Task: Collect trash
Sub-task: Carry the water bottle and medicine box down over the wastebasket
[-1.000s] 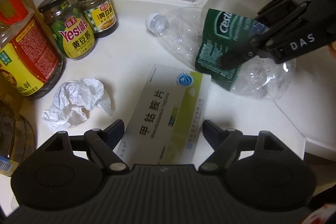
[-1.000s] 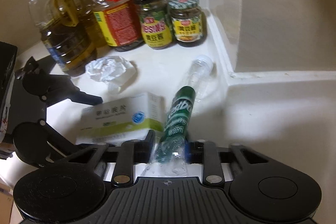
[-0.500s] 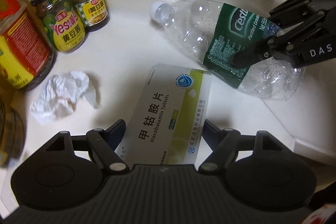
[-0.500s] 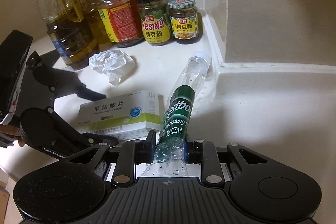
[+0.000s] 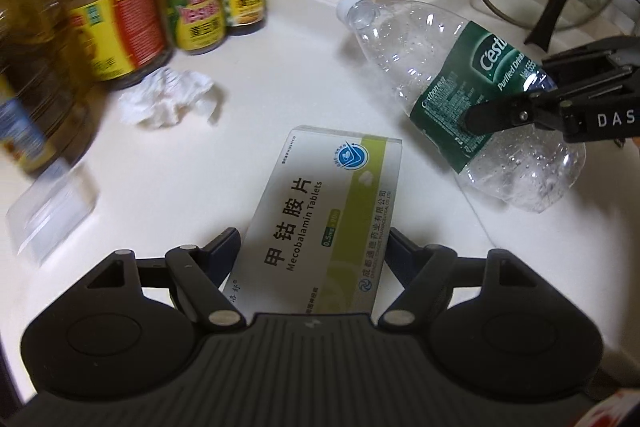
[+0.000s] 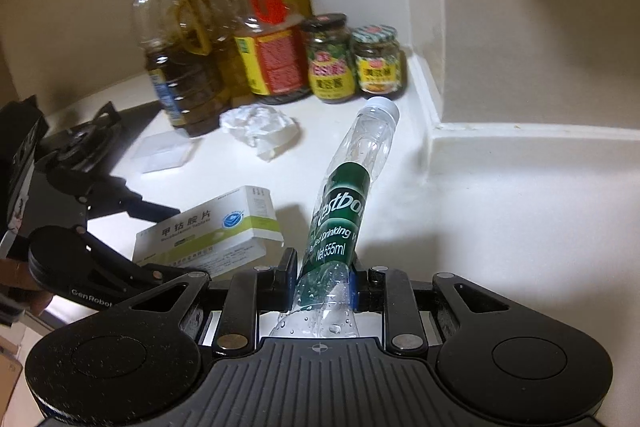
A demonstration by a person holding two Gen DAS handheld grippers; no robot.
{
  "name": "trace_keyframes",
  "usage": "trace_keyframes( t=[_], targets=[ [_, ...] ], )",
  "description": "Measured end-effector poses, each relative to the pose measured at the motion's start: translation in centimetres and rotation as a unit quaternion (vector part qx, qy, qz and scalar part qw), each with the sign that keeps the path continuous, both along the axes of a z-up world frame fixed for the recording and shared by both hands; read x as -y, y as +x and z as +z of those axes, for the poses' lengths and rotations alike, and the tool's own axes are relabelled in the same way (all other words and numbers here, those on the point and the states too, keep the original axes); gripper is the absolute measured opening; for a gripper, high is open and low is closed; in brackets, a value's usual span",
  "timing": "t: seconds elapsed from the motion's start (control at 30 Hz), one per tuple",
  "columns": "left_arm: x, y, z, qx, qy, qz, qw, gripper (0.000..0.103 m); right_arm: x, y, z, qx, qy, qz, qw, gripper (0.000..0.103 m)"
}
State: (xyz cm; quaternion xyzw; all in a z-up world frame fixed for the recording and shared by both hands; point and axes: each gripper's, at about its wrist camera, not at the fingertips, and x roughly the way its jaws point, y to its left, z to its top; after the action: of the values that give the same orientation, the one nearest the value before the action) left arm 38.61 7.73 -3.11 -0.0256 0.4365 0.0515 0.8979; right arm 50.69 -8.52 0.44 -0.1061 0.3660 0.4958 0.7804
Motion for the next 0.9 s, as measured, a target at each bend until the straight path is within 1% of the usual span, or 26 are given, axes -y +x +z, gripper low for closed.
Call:
trace_keyframes(
  t=[0.13, 0.27, 0.4, 0.5, 0.63, 0.7, 0.8, 0.9],
  targets=[
    [1.2, -2.8, 0.9, 0.007, -0.005, 0.030, 0.9995, 0.075, 0.8, -2.3, 0.4, 0.003, 0.014, 0.011, 1.000, 0.024],
    [2.5, -5.6, 1.5, 0.017, -0.013, 0.037, 0.9991, 0.075, 2.0, -5.8, 0.7, 0.005, 0.021, 0.002, 1.000, 0.024],
    [3.4, -8.4, 1.9, 0.029, -0.025, 0.017, 0.9991, 0.075, 3.7, -10.4, 1.2, 0.015, 0.017, -0.027, 0.999, 0.024],
    [3.9, -10.8, 2.0, 0.037, -0.035, -0.006, 0.9987, 0.075, 5.1, -14.2, 1.6, 0.022, 0.013, -0.061, 0.998, 0.024],
    [4.6, -14.1, 1.6, 0.037, -0.039, -0.041, 0.9977, 0.075, 6.7, -19.8, 1.7, 0.025, 0.004, -0.107, 0.994, 0.024],
    [4.8, -15.7, 1.2, 0.038, -0.041, -0.052, 0.9971, 0.075, 7.0, -22.5, 1.3, 0.031, -0.005, -0.122, 0.992, 0.024],
    [5.1, -17.8, 0.4, 0.029, -0.047, -0.065, 0.9964, 0.075, 7.4, -25.7, 0.2, 0.021, -0.023, -0.139, 0.990, 0.024],
    [5.7, -19.5, -0.6, 0.014, -0.048, -0.075, 0.9959, 0.075, 7.4, -28.5, -0.8, 0.024, -0.042, -0.139, 0.989, 0.024]
  ],
)
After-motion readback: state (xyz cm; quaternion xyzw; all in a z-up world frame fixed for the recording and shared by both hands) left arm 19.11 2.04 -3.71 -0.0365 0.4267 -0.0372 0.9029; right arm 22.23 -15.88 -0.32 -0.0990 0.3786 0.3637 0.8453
